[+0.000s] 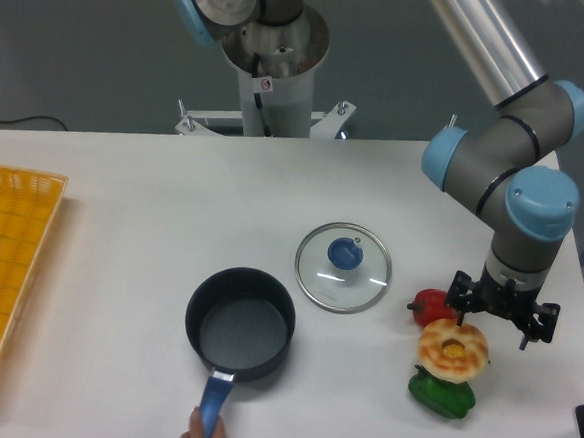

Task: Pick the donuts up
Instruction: 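Lower the gripper onto the donut and close on it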

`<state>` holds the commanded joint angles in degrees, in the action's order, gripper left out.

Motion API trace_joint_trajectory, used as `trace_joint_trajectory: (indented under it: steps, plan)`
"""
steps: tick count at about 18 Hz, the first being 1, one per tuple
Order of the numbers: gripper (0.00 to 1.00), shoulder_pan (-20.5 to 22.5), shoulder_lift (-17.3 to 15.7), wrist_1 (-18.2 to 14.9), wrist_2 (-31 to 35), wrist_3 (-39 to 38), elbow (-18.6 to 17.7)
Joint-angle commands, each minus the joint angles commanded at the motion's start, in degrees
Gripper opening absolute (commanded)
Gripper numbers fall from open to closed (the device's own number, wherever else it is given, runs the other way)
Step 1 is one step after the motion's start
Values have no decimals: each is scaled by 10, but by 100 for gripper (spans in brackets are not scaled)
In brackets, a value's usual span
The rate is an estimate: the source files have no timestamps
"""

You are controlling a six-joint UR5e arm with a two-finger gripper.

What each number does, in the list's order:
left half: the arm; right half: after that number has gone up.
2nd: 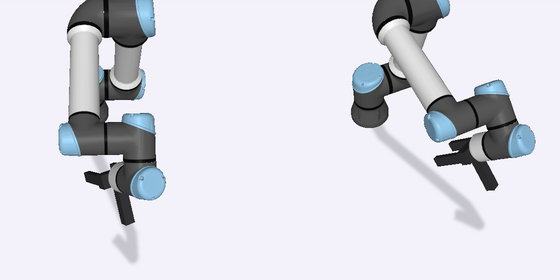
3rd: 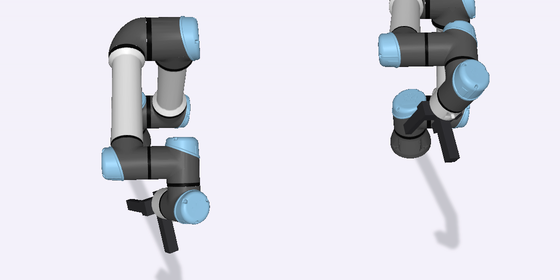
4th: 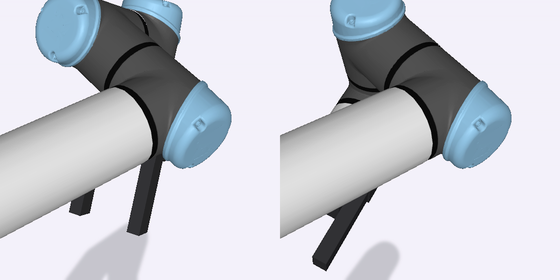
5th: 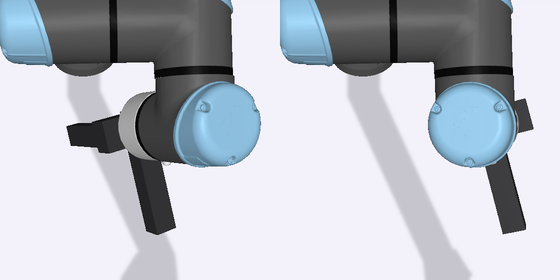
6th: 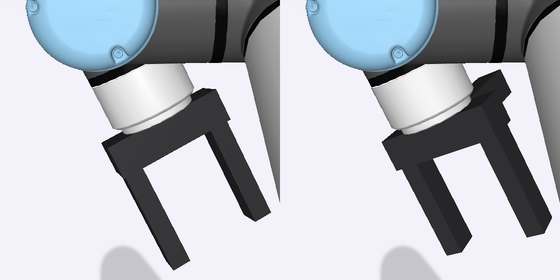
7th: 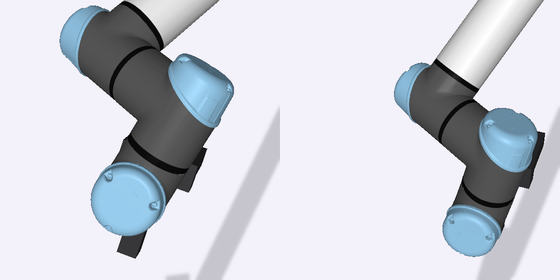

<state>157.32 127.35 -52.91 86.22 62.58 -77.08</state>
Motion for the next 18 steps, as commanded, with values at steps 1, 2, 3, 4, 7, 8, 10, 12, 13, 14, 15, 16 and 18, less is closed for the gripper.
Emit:
trace_joint_trajectory:
  steps: [1,2,3,4,7,8,10,12,13,14,15,16,18]
  plan:
    - [97,-1,0,0,0,0,-1]
    - [96,-2,0,0,0,0,-2]
    - [93,-2,1,0,0,1,-4]
    - [90,-3,1,0,0,1,-5]
    - [74,-8,1,3,0,2,-7]
    - [68,-9,1,3,0,3,-10]
    - [56,-10,1,3,0,3,-14]
    - [45,-12,1,3,0,3,-14]
    - [40,-13,0,3,0,3,-15]
    - [36,-13,0,3,0,3,-17]
    - [32,-13,0,3,1,3,-18]
    - [27,-13,-1,3,1,2,-18]
    - [15,-13,-3,2,0,1,-21]
